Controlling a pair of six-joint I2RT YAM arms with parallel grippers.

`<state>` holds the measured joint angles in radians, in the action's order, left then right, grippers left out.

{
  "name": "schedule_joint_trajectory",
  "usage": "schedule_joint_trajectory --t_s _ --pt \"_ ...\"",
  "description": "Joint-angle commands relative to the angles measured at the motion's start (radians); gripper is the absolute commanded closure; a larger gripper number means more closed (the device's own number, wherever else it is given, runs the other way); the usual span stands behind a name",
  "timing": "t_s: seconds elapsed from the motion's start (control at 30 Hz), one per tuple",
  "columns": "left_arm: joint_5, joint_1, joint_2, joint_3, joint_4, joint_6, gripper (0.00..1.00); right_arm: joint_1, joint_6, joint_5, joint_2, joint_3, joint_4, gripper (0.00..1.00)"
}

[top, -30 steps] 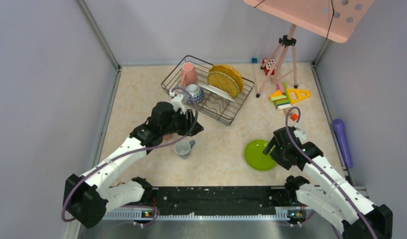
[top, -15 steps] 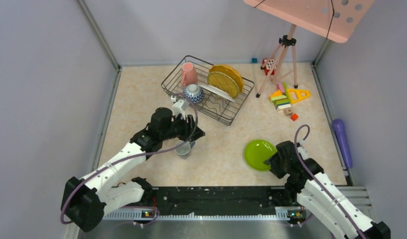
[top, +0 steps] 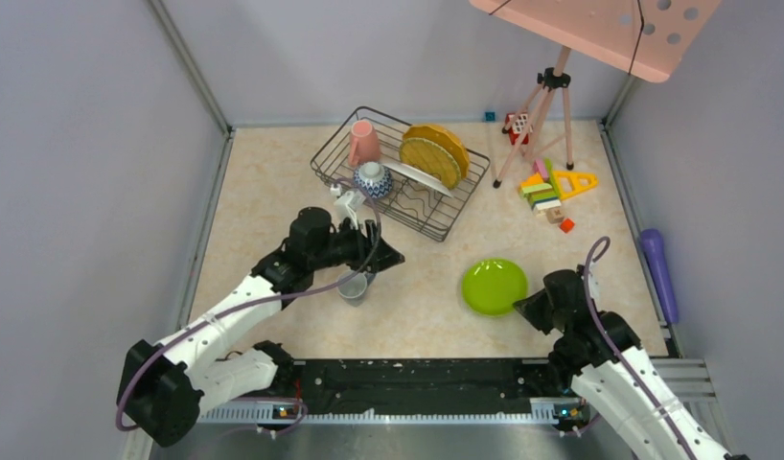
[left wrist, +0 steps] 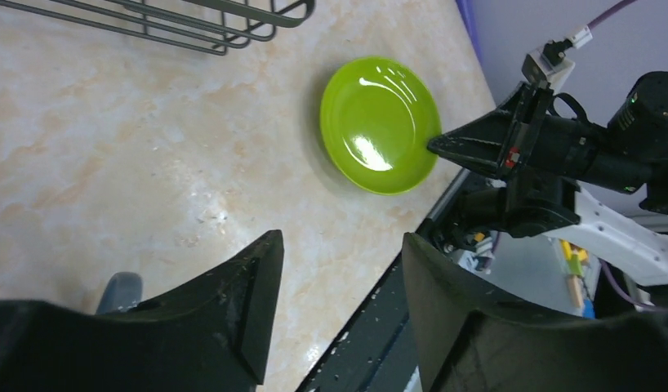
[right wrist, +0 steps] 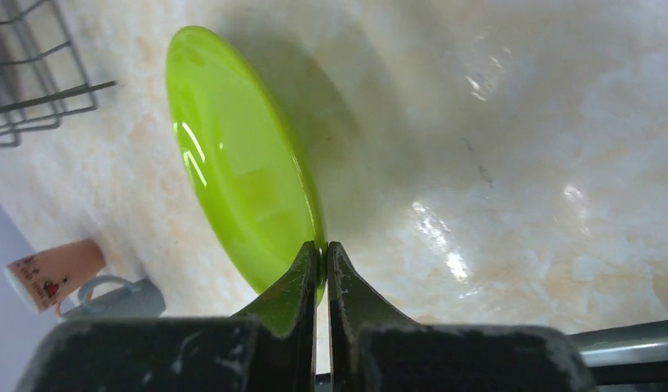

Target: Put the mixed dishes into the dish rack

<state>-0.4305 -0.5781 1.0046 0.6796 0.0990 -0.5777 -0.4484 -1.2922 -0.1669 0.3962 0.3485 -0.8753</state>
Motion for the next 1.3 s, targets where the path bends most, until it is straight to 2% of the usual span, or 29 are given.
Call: schedule_joint_trajectory --t_s 0.0,0.1,0.33,0.5,0.77,0.9,0.97,1.1,1.27 --pt "-0.145 -0.005 0.046 -0.013 -0.208 -0.142 0.37 0.007 0.157 0.017 -0.033 0.104 0.072 1.00" --pt "-0.195 -0.005 0.110 -0.005 -0.282 -0.207 0.28 0.005 0.238 0.072 -0.038 0.128 0.147 1.00" --pt "-0.255 -0.006 0.232 0.020 -0.386 -0.285 0.25 0.007 0.394 0.252 -0.018 0.146 0.314 1.00" --pt "-0.276 -0.006 0.268 0.031 -0.405 -0.297 0.25 0.007 0.418 0.357 -0.007 0.144 0.393 1.00" --pt "-0.348 -0.023 0.326 0.041 -0.433 -0.298 0.31 0.007 0.390 0.451 0.017 0.122 0.507 1.00" --pt "-0.361 -0.023 0.332 0.041 -0.445 -0.293 0.38 0.006 0.370 0.480 0.043 0.117 0.556 1.00" --pt "-0.354 -0.022 0.328 0.049 -0.428 -0.283 0.34 0.007 0.386 0.477 0.056 0.125 0.568 1.00" --pt "-0.201 -0.013 0.257 0.081 -0.234 -0.190 0.27 0.007 0.486 0.402 0.115 0.200 0.564 1.00" --pt "0.089 0.015 0.094 0.088 0.016 -0.130 0.23 0.007 0.674 0.323 0.263 0.382 0.612 1.00"
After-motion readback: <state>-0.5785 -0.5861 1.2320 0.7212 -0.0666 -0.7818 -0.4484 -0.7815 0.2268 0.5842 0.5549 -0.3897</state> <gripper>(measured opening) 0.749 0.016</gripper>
